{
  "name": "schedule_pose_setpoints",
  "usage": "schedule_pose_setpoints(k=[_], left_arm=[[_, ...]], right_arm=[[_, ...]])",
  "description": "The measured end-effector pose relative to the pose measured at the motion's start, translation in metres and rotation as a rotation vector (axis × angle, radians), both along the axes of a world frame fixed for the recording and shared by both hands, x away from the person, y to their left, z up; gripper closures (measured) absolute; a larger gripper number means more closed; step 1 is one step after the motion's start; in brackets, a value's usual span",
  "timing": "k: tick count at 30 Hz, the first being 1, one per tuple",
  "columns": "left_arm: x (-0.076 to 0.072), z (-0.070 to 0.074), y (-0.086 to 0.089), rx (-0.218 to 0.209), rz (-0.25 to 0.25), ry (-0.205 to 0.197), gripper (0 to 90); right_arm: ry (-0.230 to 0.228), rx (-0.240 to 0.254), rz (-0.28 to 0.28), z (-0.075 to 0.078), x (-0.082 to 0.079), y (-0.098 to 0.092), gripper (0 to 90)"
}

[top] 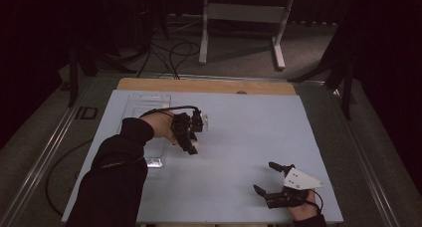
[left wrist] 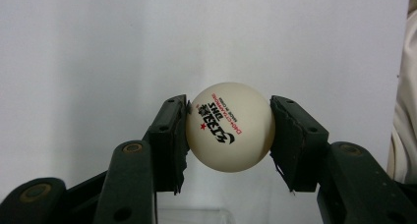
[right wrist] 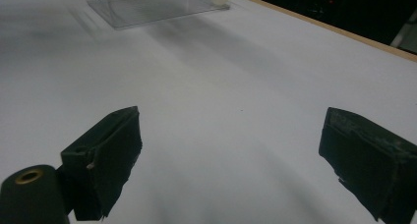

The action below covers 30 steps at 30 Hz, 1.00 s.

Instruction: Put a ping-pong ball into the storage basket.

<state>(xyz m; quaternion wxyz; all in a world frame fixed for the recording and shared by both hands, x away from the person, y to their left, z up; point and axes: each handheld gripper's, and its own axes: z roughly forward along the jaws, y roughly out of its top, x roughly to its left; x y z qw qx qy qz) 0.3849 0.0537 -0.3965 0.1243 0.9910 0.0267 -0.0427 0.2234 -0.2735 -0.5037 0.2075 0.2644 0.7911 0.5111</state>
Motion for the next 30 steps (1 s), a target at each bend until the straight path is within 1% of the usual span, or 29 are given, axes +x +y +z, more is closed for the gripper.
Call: schedule_pose_setpoints(k=[3, 5, 6, 7, 9, 10, 15, 16, 18, 19, 21, 22, 26, 30], left_arm=[[0.0, 0.003, 0.003, -0.003, -0.006, -0.007, 52.0], [-0.001, 0.007, 0.007, -0.012, -0.009, -0.012, 52.0], [-0.001, 0.008, 0.008, -0.011, -0.011, -0.009, 52.0], [-0.001, 0.009, 0.009, -0.009, -0.015, -0.016, 52.0], [-0.001, 0.009, 0.01, -0.014, -0.01, -0.01, 52.0], [-0.001, 0.012, 0.012, -0.012, -0.011, -0.021, 52.0], [-0.002, 0.018, 0.017, -0.021, -0.02, -0.032, 52.0], [-0.002, 0.019, 0.018, -0.024, -0.014, -0.035, 52.0], [-0.002, 0.021, 0.02, -0.024, -0.019, -0.041, 52.0], [-0.002, 0.021, 0.021, -0.025, -0.015, -0.037, 52.0], [-0.001, 0.022, 0.024, -0.022, -0.013, -0.046, 52.0], [-0.001, 0.023, 0.025, -0.022, -0.007, -0.042, 52.0], [0.0, 0.023, 0.031, -0.02, -0.004, -0.053, 52.0], [0.001, 0.024, 0.037, -0.017, 0.004, -0.056, 52.0]], right_arm=[[0.001, 0.0, 0.0, 0.0, 0.0, 0.0, 8.7], [0.005, 0.001, 0.001, 0.0, 0.0, 0.0, 8.8], [0.003, -0.001, 0.001, 0.0, 0.0, 0.0, 8.7], [0.003, 0.0, 0.002, 0.0, 0.0, 0.0, 8.7], [0.003, -0.001, 0.001, 0.0, 0.0, 0.0, 8.8], [0.003, -0.001, 0.001, 0.0, 0.0, 0.0, 8.7], [0.007, 0.0, 0.0, 0.0, 0.0, 0.0, 8.8], [0.004, 0.0, 0.0, 0.0, 0.0, 0.0, 8.7], [0.005, 0.001, 0.0, 0.0, 0.0, 0.0, 8.7], [0.002, 0.003, 0.001, 0.0, 0.0, 0.0, 8.7], [0.004, 0.005, -0.004, 0.001, -0.001, 0.0, 8.7], [-0.002, 0.01, -0.005, 0.001, -0.001, 0.0, 8.7], [-0.013, 0.023, 0.002, 0.002, -0.001, -0.002, 8.7], [-0.016, 0.021, 0.002, 0.002, -0.001, -0.001, 8.7]])
